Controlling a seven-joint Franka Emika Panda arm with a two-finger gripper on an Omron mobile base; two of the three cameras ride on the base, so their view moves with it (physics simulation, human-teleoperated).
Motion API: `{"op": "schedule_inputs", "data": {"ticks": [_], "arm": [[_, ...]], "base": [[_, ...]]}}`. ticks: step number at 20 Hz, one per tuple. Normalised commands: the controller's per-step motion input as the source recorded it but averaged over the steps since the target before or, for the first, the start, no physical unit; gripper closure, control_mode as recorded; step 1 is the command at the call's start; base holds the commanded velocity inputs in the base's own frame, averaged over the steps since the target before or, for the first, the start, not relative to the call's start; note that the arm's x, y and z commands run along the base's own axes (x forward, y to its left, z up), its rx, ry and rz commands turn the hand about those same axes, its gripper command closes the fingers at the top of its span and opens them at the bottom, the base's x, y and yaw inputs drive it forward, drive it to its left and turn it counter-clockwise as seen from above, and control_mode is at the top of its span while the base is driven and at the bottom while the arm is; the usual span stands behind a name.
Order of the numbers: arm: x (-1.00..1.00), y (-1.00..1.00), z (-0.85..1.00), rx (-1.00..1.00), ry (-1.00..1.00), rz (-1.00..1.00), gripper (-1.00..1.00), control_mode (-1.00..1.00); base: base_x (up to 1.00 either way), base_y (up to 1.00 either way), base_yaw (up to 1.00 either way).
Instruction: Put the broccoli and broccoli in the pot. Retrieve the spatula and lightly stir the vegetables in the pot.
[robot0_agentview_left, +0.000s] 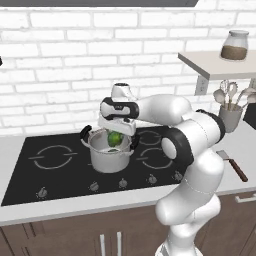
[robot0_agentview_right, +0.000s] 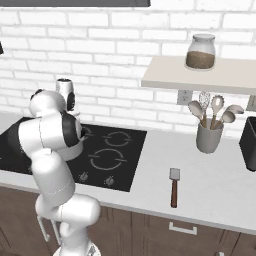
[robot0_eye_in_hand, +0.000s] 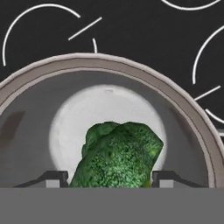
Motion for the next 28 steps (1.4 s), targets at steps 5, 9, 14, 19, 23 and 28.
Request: {"op": "schedule_inputs", "data": {"ticks": [5,9,14,19,23,28], "arm": [[-0.32,-0.08,0.33,0.00,-0.09,0.00,-1.00,-1.00],[-0.56,-0.25,0.88,0.00,-0.21,0.00,-1.00,-1.00],[-0.97,-0.71,0.63,0.00,-0.18,0.00,-1.00,-1.00],[-1.00,-0.98,0.20,0.00,-0.10,0.00,-1.00,-1.00],[-1.00,-1.00,0.01,0.00,0.00,0.00,-1.00,-1.00],[-0.92,-1.00,-0.01,-0.02,0.02,0.00,-1.00,-1.00]], "base": [[0.00,0.00,0.00],[0.00,0.00,0.00],[0.00,0.00,0.00],[0.00,0.00,0.00],[0.00,0.00,0.00],[0.00,0.00,0.00]]}}
